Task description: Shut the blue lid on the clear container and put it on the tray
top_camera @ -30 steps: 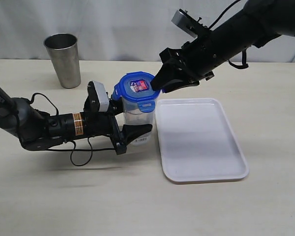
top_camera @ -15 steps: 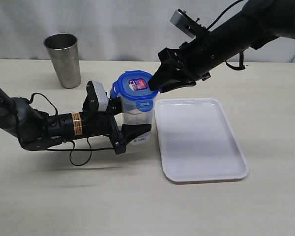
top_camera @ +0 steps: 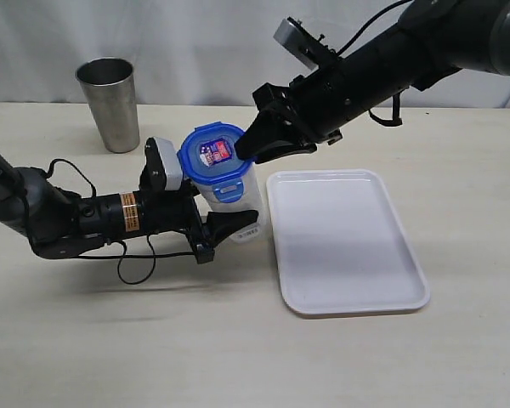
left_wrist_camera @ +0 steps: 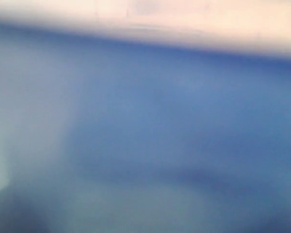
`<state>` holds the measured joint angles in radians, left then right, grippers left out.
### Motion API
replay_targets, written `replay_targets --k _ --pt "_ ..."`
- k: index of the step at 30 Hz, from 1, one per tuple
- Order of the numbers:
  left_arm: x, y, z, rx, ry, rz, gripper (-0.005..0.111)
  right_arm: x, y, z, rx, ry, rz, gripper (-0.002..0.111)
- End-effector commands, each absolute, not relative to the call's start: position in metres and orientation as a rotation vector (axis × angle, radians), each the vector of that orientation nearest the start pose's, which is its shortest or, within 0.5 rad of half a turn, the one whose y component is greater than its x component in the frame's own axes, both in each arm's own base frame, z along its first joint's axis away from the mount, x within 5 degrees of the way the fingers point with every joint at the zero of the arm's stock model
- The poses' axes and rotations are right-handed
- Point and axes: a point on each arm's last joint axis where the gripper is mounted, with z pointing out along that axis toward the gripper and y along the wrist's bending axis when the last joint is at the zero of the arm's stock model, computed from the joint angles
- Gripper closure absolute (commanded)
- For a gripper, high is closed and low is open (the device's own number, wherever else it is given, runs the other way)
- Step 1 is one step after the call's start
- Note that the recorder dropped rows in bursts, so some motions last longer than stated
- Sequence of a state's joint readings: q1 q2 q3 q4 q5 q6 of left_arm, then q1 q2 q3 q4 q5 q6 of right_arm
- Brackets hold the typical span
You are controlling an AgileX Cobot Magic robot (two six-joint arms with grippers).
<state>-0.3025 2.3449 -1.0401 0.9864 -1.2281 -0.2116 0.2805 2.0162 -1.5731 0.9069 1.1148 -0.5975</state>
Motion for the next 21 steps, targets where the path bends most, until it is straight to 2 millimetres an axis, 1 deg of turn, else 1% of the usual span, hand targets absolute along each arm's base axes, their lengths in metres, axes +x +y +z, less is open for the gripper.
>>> replay_targets --k 1,8,14,21 --pt "0.345 -0.188 0.055 1.109 1.434 -0.850 0.107 0.389 0.171 0.210 -0.696 2.694 1.052 0.076" --pt "0.346 -0.187 0.054 1.103 1.462 -0.846 0.107 0.397 0.156 0.210 -0.641 2.684 0.992 0.063" --pt "0.346 -0.187 0.053 1.101 1.475 -0.846 0.107 0.401 0.149 0.209 -0.638 2.685 0.937 0.063" --pt "0.347 -0.186 0.051 1.096 1.508 -0.840 0.107 0.406 0.138 0.214 -0.580 2.663 0.919 0.063"
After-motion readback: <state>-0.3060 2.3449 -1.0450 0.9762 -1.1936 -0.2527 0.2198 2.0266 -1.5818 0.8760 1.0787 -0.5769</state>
